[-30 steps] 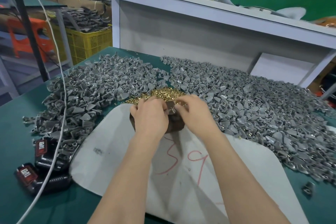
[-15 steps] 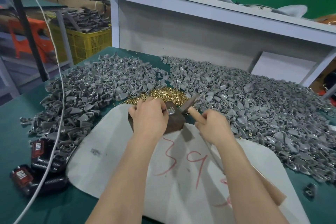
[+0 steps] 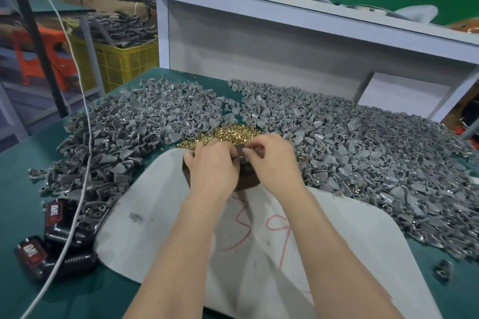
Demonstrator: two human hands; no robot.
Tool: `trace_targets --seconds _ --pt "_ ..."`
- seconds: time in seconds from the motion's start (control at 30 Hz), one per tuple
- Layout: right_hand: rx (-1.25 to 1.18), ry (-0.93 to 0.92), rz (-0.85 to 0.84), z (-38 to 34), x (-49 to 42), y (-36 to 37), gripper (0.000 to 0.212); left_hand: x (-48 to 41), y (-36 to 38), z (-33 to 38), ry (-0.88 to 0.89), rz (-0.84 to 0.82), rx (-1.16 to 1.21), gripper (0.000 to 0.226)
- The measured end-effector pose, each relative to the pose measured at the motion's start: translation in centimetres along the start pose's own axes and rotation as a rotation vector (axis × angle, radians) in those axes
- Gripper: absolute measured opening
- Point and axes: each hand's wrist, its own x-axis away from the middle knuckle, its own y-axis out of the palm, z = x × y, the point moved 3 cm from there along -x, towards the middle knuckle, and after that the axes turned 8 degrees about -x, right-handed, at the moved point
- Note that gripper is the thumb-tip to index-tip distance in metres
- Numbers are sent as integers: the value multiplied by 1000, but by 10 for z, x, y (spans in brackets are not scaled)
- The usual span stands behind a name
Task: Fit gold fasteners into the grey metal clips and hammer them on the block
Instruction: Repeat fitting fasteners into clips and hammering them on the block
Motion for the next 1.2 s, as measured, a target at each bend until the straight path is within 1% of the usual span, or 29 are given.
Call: trace_targets --seconds 0.07,0.23,0.47,0.6,0.83,1.03,1.1,1.13,1.2 --pt "22 40 -55 -2 -2 9 10 0 0 0 -1 -8 1 14" --pt "55 40 -59 1 -1 14 13 0 0 0 -2 2 20 12" --pt "-1 76 -18 1 3 15 10 0 0 0 -8 9 27 14" --pt "-13 105 -4 2 2 17 11 0 0 1 -7 13 18 16" --pt "-51 79 27 0 5 15 9 0 0 2 -9 6 17 16" --pt "32 116 -79 -2 -2 14 9 1 -2 3 0 -1 14 14" --pt "-9 119 -87 0 -2 10 8 2 -3 3 -4 -3 17 13" --pt "-40 114 -66 4 -2 6 9 2 -3 3 -5 0 16 13" --pt "-31 169 4 21 1 -6 24 3 -4 3 -2 3 22 13"
